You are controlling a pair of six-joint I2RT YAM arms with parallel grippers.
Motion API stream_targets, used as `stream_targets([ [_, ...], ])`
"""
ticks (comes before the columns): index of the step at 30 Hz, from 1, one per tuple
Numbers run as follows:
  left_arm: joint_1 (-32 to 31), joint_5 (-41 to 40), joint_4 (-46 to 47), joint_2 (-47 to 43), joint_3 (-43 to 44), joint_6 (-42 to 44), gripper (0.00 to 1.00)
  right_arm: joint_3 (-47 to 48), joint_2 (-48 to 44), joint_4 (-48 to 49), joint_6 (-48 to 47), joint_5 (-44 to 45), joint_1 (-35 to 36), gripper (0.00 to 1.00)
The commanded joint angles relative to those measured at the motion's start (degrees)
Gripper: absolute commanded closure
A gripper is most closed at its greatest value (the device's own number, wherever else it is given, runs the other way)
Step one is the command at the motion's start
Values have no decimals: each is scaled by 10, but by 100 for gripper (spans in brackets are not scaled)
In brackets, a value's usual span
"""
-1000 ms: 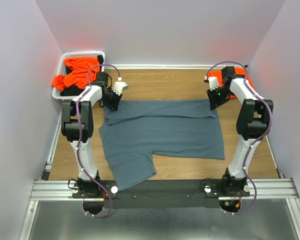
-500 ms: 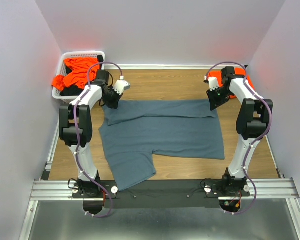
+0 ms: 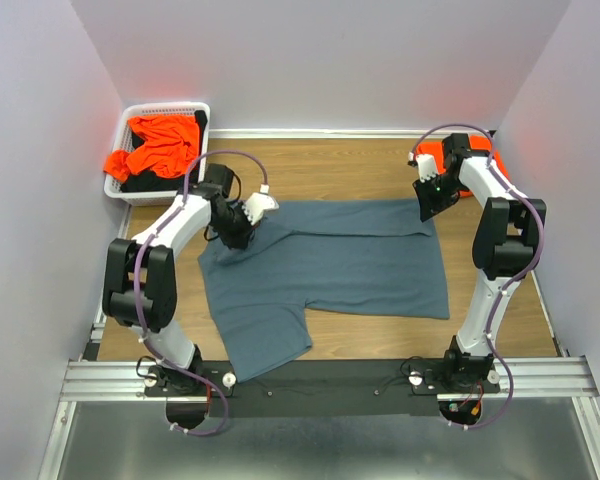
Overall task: Fold and stack the t-shirts
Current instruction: Fold the tshirt
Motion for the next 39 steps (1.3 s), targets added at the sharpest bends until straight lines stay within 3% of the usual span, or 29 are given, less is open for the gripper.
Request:
stream_targets([
  [1, -31, 19, -50, -48, -68, 58, 96, -3, -6, -9, -3, -1, -1, 72],
  [6, -45, 9, -75, -79, -100, 111, 69, 0, -4, -9, -3, 2, -1, 73],
  [9, -47, 22, -98, -96, -89, 137, 62, -1, -4, -9, -4, 4, -1, 72],
  [15, -18, 48, -72, -65, -20, 113, 61, -1, -3, -9, -5, 7, -1, 73],
  [17, -11, 29, -28, -45, 1, 40, 61, -5, -4, -9, -6, 8, -1, 73],
  [23, -28, 14, 52, 42, 47, -34, 62, -18, -7, -9, -9, 15, -1, 74],
  [32, -136, 22, 83, 58, -15, -69, 62, -17, 7, -7, -12, 53, -1, 76],
  [36, -128, 32, 66, 29, -23, -66, 62, -4, 17, -7, -12, 80, -1, 76],
  [39, -102, 29, 56, 12, -12, -70, 61, -5, 9, -9, -9, 70, -1, 64],
])
